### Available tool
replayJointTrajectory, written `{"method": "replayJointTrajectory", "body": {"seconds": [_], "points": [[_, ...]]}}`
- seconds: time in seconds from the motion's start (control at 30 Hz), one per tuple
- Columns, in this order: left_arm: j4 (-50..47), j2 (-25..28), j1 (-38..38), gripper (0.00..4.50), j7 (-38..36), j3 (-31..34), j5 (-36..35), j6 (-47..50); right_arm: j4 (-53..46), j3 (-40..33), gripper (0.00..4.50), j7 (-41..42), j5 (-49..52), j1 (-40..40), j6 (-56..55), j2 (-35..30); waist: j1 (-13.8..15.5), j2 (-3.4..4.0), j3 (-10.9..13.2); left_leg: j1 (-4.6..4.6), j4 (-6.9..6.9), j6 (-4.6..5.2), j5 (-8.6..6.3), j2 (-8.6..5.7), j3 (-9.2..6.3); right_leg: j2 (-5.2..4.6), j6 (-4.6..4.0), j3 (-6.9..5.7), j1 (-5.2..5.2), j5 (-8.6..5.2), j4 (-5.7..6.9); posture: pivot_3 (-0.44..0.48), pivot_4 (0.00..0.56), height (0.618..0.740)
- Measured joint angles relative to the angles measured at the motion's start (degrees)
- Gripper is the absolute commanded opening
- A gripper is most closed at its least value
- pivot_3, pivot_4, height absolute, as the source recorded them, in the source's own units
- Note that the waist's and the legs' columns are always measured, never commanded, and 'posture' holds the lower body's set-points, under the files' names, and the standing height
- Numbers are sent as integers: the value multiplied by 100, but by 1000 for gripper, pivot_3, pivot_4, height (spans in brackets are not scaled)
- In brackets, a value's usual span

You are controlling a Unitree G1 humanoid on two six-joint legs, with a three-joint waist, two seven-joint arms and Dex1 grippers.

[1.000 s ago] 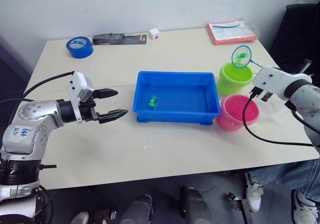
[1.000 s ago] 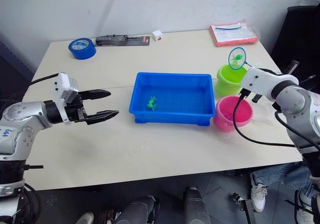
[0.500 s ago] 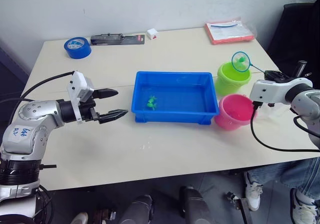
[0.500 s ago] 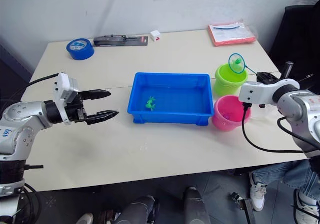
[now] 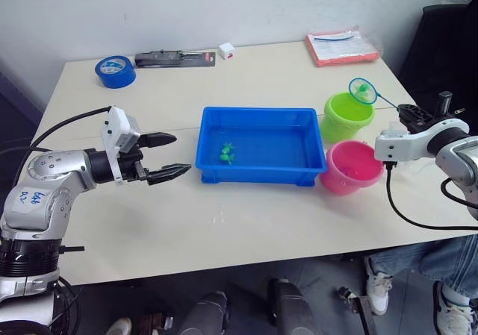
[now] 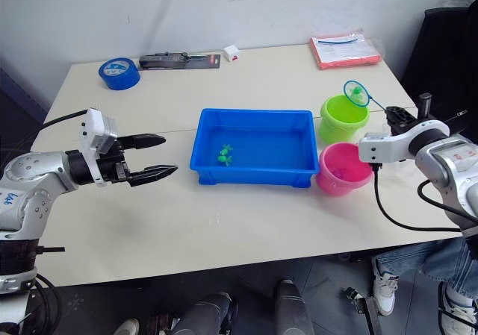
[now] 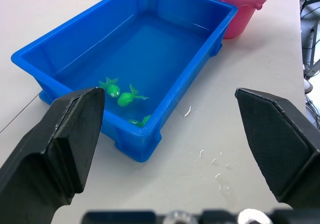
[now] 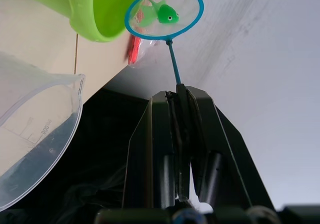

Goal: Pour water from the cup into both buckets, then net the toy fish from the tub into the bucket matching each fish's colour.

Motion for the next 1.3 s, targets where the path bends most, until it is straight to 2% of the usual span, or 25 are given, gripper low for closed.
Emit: {"method": "replayJointTrajectory", "body": {"seconds": [0.43,0.7,0.8,0.97,1.17,1.3], "points": [[0,-10,0,4500,2,-1,0,-6,-31,-3,775,-563,-677,299,-425,-163,-4,0,0,4,0,0,0,0,6,9,-1,6,-1,0,1,0,150,740],[-1,-10,1,4500,3,-1,0,-11,-118,-155,775,-408,-535,290,-415,-135,2,0,0,4,0,-1,0,1,9,7,-1,8,-1,0,-1,0,150,740],[-5,-9,11,4500,5,3,0,-11,-395,-425,775,360,278,69,-119,123,-18,0,0,5,0,-2,-1,9,15,2,-5,12,-1,3,-8,0,150,740],[-9,-10,23,4500,34,7,1,-19,-1286,-1082,775,2290,2713,-551,1972,1398,-5,-3,-1,3,7,-15,-10,52,10,30,-37,2,11,26,-12,0,150,740],[-179,-1,339,4500,165,215,-3,0,-1529,-1069,775,2903,3715,-813,3542,1849,20,-3,-1,-1,10,-14,-11,50,11,30,-41,0,10,30,-19,0,150,740],[-408,94,584,4500,232,421,-35,70,-1629,-944,775,3096,4087,-894,3778,1937,8,-3,-1,-1,7,-18,-13,56,11,33,-41,-1,6,31,-18,0,150,740]]}}
